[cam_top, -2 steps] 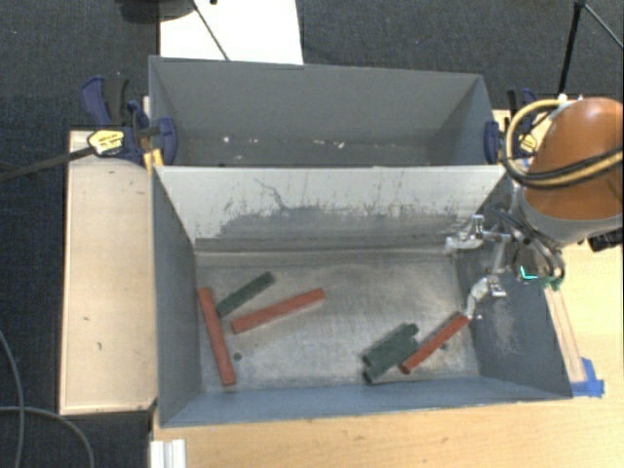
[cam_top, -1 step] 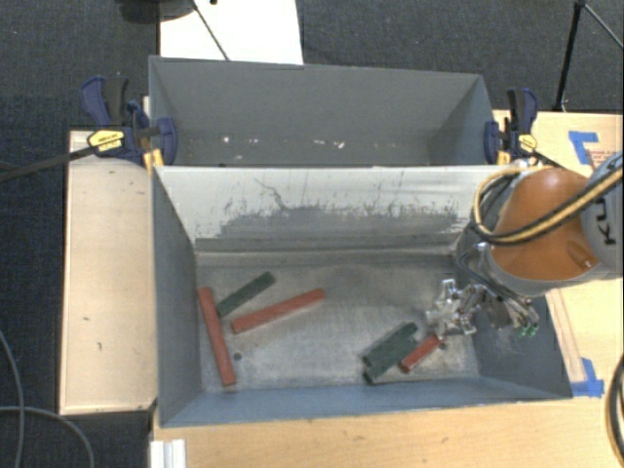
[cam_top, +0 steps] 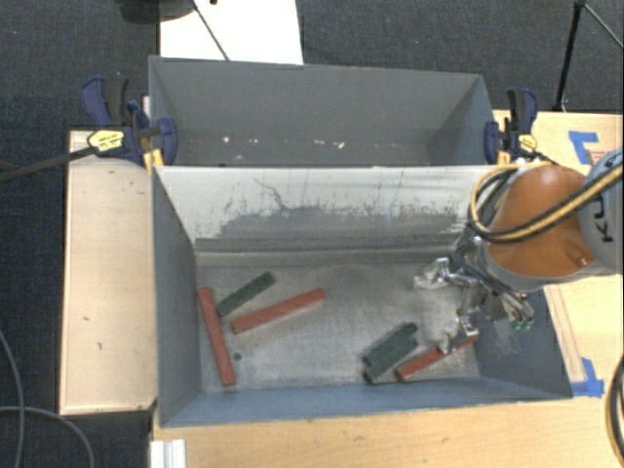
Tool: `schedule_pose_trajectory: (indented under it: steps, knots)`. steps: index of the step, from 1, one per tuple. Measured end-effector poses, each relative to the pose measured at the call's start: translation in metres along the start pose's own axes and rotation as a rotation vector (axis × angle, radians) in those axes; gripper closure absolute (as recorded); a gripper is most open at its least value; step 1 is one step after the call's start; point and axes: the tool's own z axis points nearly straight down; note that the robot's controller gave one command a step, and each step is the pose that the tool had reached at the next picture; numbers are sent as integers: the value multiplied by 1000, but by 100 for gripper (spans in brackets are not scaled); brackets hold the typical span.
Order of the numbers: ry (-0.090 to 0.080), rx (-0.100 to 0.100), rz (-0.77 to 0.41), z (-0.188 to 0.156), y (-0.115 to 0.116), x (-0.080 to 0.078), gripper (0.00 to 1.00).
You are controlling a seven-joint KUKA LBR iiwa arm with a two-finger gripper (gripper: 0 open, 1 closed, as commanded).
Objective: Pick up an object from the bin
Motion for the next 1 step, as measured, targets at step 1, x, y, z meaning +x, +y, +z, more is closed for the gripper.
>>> schedule_pose_trajectory:
  steps: [1]
  knots:
    - [5, -1, -2, 0, 0, 1, 0]
